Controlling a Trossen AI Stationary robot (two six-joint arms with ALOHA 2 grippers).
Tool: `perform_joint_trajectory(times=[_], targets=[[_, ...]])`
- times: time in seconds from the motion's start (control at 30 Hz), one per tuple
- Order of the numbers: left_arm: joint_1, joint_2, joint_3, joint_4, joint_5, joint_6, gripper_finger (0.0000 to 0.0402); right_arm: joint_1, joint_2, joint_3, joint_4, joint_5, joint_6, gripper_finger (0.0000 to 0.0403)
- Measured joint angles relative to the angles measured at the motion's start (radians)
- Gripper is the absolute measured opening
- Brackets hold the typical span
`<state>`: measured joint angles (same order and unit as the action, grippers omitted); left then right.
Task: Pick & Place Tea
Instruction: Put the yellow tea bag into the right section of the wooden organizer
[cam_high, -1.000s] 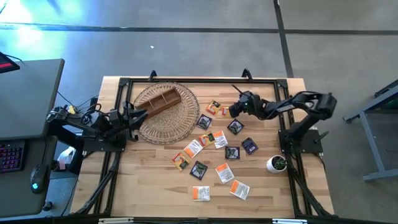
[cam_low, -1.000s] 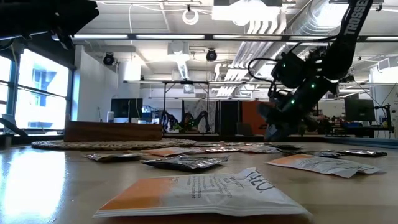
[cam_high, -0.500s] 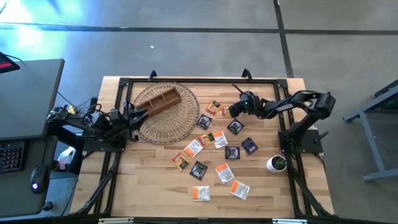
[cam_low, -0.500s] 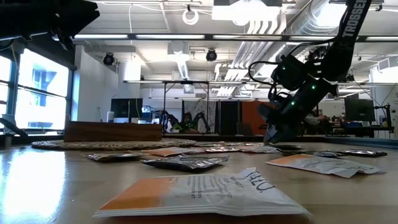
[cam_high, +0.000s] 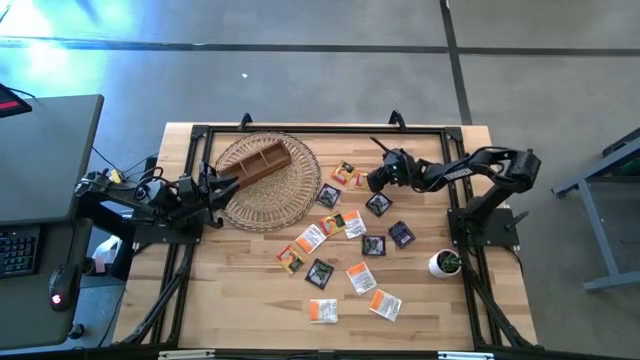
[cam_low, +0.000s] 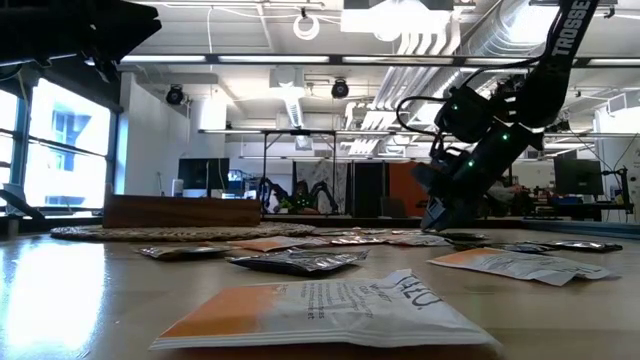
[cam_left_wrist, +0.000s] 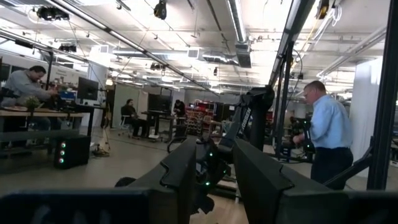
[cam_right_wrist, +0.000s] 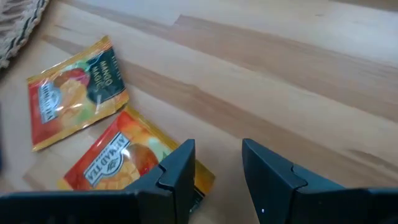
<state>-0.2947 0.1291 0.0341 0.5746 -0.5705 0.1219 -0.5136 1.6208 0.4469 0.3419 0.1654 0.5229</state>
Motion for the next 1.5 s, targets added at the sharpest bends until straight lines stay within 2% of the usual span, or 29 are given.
perform_joint_trajectory(times=[0.37,0.6,0.67,0.97,1.23,1.5], targets=[[0.000,0.000,0.000,-0.001,0.000,-0.006,0.0108,0.052,-0.020,-0.002,-0.032,0.021,0.012,0.0129],[0.000,0.000,0.000,-0.002,0.009,-0.052,0.0108,0.055,-0.146,-0.007,-0.083,-0.118,0.039,0.0129],[0.000,0.000,0.000,-0.004,0.016,-0.057,0.0108,0.068,-0.173,-0.005,-0.116,-0.127,0.050,0.0129],[0.000,0.000,0.000,-0.020,0.023,-0.079,0.0108,0.180,-0.162,-0.006,-0.178,0.080,0.100,0.0129],[0.000,0.000,0.000,-0.024,0.018,-0.081,0.0108,0.184,-0.068,-0.002,-0.121,0.120,0.254,0.0129],[0.000,0.000,0.000,-0.024,0.014,-0.080,0.0108,0.197,-0.011,-0.002,0.017,0.117,0.297,0.0129]])
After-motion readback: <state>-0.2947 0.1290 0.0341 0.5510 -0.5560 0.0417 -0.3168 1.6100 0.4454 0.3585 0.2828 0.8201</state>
